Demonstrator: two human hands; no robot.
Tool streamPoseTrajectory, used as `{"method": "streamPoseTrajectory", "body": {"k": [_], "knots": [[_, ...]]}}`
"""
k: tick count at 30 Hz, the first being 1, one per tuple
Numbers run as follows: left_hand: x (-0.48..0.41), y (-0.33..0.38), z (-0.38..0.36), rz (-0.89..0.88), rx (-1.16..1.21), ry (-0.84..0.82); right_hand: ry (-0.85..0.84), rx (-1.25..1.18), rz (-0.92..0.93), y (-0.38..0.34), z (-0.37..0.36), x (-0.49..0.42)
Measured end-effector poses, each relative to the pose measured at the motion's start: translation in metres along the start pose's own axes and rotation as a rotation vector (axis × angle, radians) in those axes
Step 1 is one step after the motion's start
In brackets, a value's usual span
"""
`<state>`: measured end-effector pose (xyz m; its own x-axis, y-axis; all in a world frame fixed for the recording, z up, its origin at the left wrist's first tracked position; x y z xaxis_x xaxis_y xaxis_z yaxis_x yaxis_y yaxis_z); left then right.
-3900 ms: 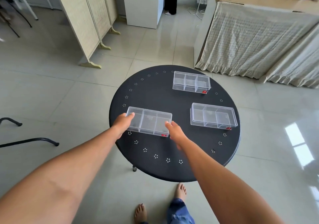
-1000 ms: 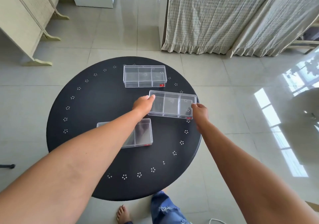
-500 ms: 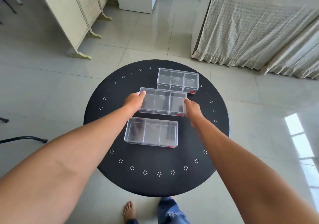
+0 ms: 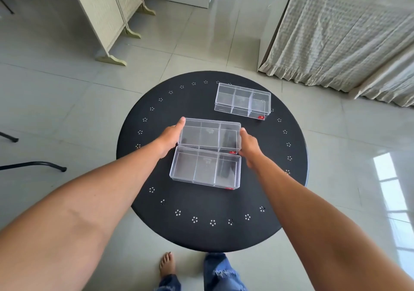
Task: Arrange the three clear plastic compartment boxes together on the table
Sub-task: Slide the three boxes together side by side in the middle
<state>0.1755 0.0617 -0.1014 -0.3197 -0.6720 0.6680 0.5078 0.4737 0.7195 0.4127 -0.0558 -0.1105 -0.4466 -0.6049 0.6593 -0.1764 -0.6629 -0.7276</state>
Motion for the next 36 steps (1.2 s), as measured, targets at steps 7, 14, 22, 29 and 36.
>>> {"method": "streamPoseTrajectory", "body": {"k": [7,14,22,29,36], "knots": [[0.011,-0.010,-0.005,0.049,0.157,0.019,0.079,-0.051,-0.086,0.019,0.012,0.008],[0.029,-0.029,-0.014,0.074,0.188,-0.076,0.020,-0.111,-0.117,0.030,0.002,0.024],[0.043,-0.028,-0.027,0.029,0.242,-0.135,0.069,-0.094,-0.155,0.035,0.000,0.035],[0.045,-0.022,-0.030,0.010,0.189,-0.121,0.082,-0.100,-0.138,0.035,-0.001,0.035],[0.045,-0.012,-0.036,-0.012,0.192,-0.182,0.111,-0.101,-0.131,0.033,0.008,0.031]]}}
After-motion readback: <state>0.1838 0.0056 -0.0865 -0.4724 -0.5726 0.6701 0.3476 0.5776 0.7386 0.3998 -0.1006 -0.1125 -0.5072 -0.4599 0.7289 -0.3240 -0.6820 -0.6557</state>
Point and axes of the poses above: each hand's wrist, its own x-axis away from the middle knuckle, its own z-axis out of the back of the hand, y = z × x, the point moved 7 cm from there along -x, towards the middle knuckle, and after that the axes turned 3 degrees about -y, right-handed, at the moved point
